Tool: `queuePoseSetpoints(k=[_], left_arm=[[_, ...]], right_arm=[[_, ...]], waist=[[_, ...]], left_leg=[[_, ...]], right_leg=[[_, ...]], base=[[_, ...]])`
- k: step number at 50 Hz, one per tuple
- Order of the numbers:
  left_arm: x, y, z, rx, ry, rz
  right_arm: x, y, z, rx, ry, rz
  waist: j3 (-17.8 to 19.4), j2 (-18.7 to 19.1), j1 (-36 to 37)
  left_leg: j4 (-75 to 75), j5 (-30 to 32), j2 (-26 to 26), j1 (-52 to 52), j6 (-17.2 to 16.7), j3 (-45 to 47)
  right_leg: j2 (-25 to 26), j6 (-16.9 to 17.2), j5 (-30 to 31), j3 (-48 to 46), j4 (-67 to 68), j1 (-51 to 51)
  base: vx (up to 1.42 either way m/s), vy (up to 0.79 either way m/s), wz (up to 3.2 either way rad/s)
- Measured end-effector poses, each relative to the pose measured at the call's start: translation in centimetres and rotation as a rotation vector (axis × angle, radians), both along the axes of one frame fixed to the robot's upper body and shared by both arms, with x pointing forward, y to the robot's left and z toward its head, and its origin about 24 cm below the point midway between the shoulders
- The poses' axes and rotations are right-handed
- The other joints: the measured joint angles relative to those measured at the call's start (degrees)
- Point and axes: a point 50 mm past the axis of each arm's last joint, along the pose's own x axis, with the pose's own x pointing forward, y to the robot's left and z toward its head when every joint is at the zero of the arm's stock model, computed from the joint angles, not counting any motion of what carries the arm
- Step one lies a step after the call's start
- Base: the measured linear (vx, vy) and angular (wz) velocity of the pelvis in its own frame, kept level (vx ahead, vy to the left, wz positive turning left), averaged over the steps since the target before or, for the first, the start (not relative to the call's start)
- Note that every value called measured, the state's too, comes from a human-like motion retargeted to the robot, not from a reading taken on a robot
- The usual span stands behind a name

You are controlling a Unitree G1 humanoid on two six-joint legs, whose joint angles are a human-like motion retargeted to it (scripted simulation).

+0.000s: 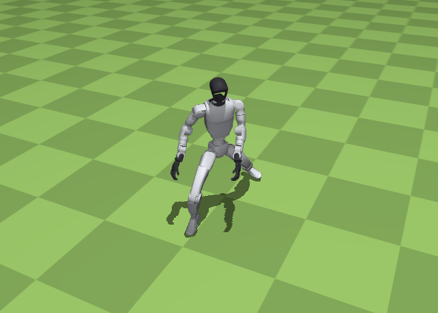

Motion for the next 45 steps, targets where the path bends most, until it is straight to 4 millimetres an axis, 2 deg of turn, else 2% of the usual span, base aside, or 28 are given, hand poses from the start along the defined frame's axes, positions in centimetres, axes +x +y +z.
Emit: queuePoseSetpoints(k=[6,11,18,23,28,35,41,45], left_arm=[[-1.2,1.4,-1.5,0.03,0.033,-0.054],[-2.7,3.4,-3.2,0.057,0.081,-0.054],[-4.7,6.7,-5.4,0.087,0.181,0.006],[-6.2,9.1,-7.0,0.142,0.262,0.072],[-7.2,10.9,-7.9,0.192,0.314,0.13],[-7.8,11.9,-8.1,0.174,0.329,0.207],[-8.3,12.7,-8.3,0.177,0.335,0.257],[-8.1,12.8,-8.2,0.204,0.322,0.254]], right_arm=[[1.2,-0.2,0.6,-0.033,0.003,0.072],[0.8,0.1,0.2,-0.038,0.051,0.108],[-1.7,1.5,-2.0,0.051,0.172,0.12],[-4.6,3.2,-4.1,0.15,0.295,0.125],[-7.4,4.5,-5.4,0.215,0.405,0.136],[-10.0,5.4,-6.1,0.253,0.471,0.126],[-10.2,5.8,-6.2,0.24,0.447,0.12],[-9.4,5.8,-5.9,0.212,0.405,0.131]], waist=[[-0.7,0.8,-0.1],[-1.6,1.0,1.3],[-0.6,-1.4,3.6],[0.3,-3.8,4.3],[0.3,-3.9,4.2],[-2.4,-0.9,3.4],[-5.1,0.5,0.9],[-5.7,-0.8,-2.1]], left_leg=[[-3.3,-0.1,-5.7,2.2,0.0,3.2],[-5.0,0.4,-11.0,2.5,0.0,6.1],[-6.5,0.6,-17.0,5.7,0.0,9.7],[-8.7,0.6,-19.2,9.9,0.0,11.9],[-10.4,1.4,-17.9,12.2,0.0,13.4],[-11.4,2.2,-11.7,11.2,0.0,14.2],[-8.5,3.8,-3.5,7.6,0.0,12.3],[-5.5,5.1,0.3,4.3,0.0,8.2]], right_leg=[[1.7,2.2,9.6,-1.2,-15.3,3.9],[4.9,2.2,20.1,-3.9,-33.1,8.5],[8.7,2.2,33.0,-7.0,-56.7,18.4],[9.8,2.2,36.7,-7.3,-64.8,23.3],[10.6,2.2,34.8,-6.8,-62.0,22.8],[9.7,2.2,23.1,-3.5,-41.1,11.7],[7.8,2.2,11.3,-3.2,-20.3,3.3],[4.5,2.2,4.2,-3.1,-8.7,1.4]], base=[[-0.13,0.39,-0.19],[-0.21,0.43,-0.37],[-0.13,0.32,-0.33],[0.0,0.14,-0.23],[0.06,-0.03,-0.12],[0.17,-0.22,0.04],[0.24,-0.43,0.22],[0.24,-0.4,0.6]])
